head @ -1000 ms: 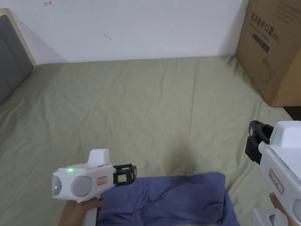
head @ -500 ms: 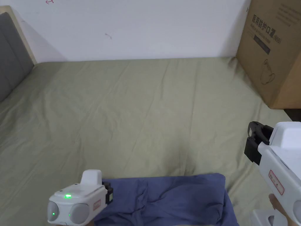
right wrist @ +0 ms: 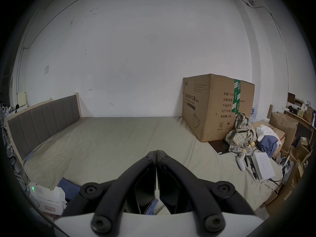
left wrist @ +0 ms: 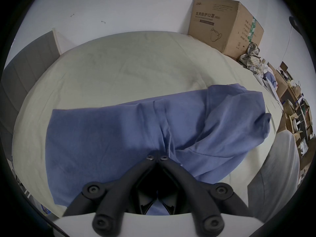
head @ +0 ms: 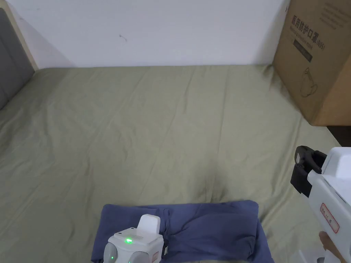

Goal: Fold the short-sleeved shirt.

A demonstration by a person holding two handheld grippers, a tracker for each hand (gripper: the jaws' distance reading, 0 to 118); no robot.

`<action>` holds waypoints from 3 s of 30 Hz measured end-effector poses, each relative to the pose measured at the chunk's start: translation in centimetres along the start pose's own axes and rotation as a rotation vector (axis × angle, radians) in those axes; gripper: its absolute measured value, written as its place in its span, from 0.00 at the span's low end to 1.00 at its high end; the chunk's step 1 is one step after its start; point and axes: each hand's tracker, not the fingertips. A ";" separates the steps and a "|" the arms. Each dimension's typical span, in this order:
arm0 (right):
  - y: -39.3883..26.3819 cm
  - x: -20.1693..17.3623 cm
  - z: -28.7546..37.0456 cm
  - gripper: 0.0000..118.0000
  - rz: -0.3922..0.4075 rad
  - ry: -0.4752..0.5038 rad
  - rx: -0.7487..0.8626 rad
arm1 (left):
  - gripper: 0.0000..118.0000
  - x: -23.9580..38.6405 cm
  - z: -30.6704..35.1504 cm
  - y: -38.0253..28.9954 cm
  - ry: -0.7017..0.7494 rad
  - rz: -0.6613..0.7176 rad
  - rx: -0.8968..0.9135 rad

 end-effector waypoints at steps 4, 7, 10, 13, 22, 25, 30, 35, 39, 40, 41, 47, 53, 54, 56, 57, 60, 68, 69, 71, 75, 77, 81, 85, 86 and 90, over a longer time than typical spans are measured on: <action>0.1 0.0 -0.1 0.00 -0.007 -0.001 0.002 | 0.00 -0.5 2.1 0.9 -0.072 0.067 0.030; 0.2 -0.2 -0.3 0.00 -0.002 0.003 0.000 | 0.00 -2.9 4.5 1.8 -0.105 0.124 0.096; 0.3 -0.5 -0.6 0.00 0.003 0.013 -0.001 | 0.00 -6.8 6.6 3.1 -0.159 0.198 0.122; 0.3 -1.0 -0.9 0.00 0.003 0.023 -0.003 | 0.00 -11.1 8.6 4.1 -0.210 0.303 0.138; 0.0 -2.6 -2.1 0.00 0.006 0.056 -0.018 | 0.89 -20.4 6.5 2.6 -0.294 0.533 0.027; -0.2 -2.9 -2.4 0.00 0.005 0.061 -0.023 | 0.97 -21.3 4.6 1.8 -0.341 0.529 0.005; -0.3 -3.1 -2.7 0.00 0.013 0.061 -0.042 | 0.81 -20.6 2.5 0.7 -0.293 0.501 -0.063; -0.3 -3.0 -2.7 0.00 0.016 0.047 -0.050 | 0.55 -20.0 1.1 0.5 -0.275 0.485 -0.082; -0.3 -2.7 -2.7 0.00 0.017 0.042 -0.055 | 0.12 -19.0 1.6 0.8 -0.306 0.478 -0.081; -0.3 -2.7 -2.7 0.00 0.018 0.043 -0.055 | 0.10 -18.8 1.6 0.9 -0.315 0.483 -0.083; -0.3 -2.6 -2.7 0.00 0.019 0.042 -0.054 | 0.09 -18.7 1.6 1.1 -0.326 0.489 -0.085; 0.2 -2.5 -2.6 0.00 0.023 0.048 -0.042 | 0.07 -20.4 2.2 0.6 -0.237 0.442 -0.046; 0.7 -2.9 -2.2 0.00 0.019 0.070 -0.024 | 0.06 -22.4 10.0 1.5 -0.143 0.420 -0.009; 0.7 -3.0 -2.1 0.00 0.017 0.076 -0.021 | 0.06 -23.0 11.2 1.4 -0.107 0.419 -0.009; 0.6 -3.0 -2.0 0.00 0.016 0.087 -0.018 | 0.06 -24.1 13.5 1.0 -0.094 0.449 -0.001; 0.6 -3.1 -2.0 0.00 0.015 0.091 -0.017 | 0.06 -23.9 13.3 1.1 -0.084 0.455 0.000; 0.6 -3.0 -1.8 0.00 0.010 0.104 -0.012 | 0.06 -21.6 15.6 1.1 -0.045 0.474 0.025; 0.7 -2.1 -1.1 0.00 0.005 0.102 0.005 | 0.06 -13.9 13.5 7.9 -0.100 0.378 0.030; 0.7 -1.9 -1.0 0.00 0.005 0.099 0.006 | 0.06 -12.3 12.8 8.7 -0.123 0.355 0.024; 0.6 -1.4 -0.7 0.00 0.003 0.089 0.005 | 0.06 -9.4 11.6 9.8 -0.179 0.314 0.016; 0.3 -0.2 0.0 0.00 -0.006 0.067 0.002 | 0.06 -3.7 7.5 11.3 -0.168 0.153 -0.047; 0.1 0.4 0.3 0.00 -0.006 0.054 0.001 | 0.06 -0.1 6.2 11.3 -0.182 0.081 -0.089; -0.2 1.5 0.6 0.00 -0.010 0.027 -0.008 | 0.06 4.4 1.6 10.7 -0.171 0.025 -0.162; -0.6 2.3 0.8 0.00 -0.016 0.006 -0.015 | 0.06 7.2 -1.8 9.4 -0.148 0.013 -0.224; -0.7 2.5 0.8 0.00 -0.016 0.004 -0.019 | 0.06 7.6 -2.2 9.1 -0.146 0.025 -0.233; -0.9 2.7 0.7 0.00 -0.016 -0.002 -0.027 | 0.08 8.0 -3.3 8.3 -0.120 -0.005 -0.233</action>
